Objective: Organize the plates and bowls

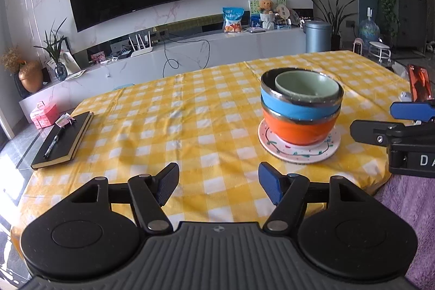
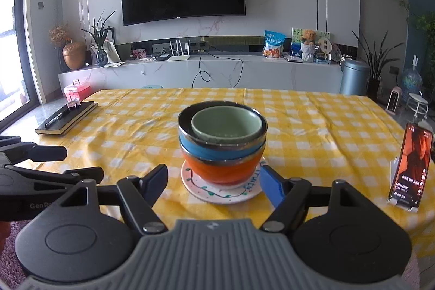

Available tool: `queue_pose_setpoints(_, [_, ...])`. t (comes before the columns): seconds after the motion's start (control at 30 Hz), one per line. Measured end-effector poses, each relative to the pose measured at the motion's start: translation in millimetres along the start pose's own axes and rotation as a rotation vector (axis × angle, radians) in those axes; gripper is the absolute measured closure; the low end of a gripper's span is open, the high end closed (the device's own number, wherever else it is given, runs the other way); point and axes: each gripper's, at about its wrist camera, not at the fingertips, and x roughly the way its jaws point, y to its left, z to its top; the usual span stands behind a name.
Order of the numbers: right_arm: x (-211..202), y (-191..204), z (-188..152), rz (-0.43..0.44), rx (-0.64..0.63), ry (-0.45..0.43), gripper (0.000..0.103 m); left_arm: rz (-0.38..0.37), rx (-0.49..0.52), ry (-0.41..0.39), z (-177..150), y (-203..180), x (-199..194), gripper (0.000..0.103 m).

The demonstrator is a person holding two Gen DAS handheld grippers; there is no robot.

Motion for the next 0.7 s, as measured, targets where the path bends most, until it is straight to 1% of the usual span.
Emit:
queue_pose_setpoints(0.1, [4.1, 1.1, -5.3, -0.007, -0.004, 0.004, 0.03, 0.001, -0.002, 0.031, -8.9, -3.0, 6.1, 0.02])
queue_pose_setpoints(0.23, [12.1, 8.1, -13.8, 0.01, -0.025, 0.034, 0.03, 0.0, -0.002, 0.063, -15.0, -3.7, 14.0, 0.02])
queue_pose_setpoints(0.37, [20.0, 13.4, -20.5, 0.014, -0.06, 0.065, 0.03, 0.011, -0.011, 0.078, -18.3, -2.2, 18.5, 0.02])
queue_pose_setpoints(0.53, [29.4, 11.7, -24.6, 0.016, -0.054, 0.107, 0.03, 0.013, -0.03, 0.094, -19.0, 0.1, 22.2, 0.02])
queue_pose_setpoints(0.7, [32.4, 12.2, -28.0, 0.014, -0.049, 0.122, 0.03, 0.011, -0.03, 0.098, -19.9, -0.8, 22.2, 0.02])
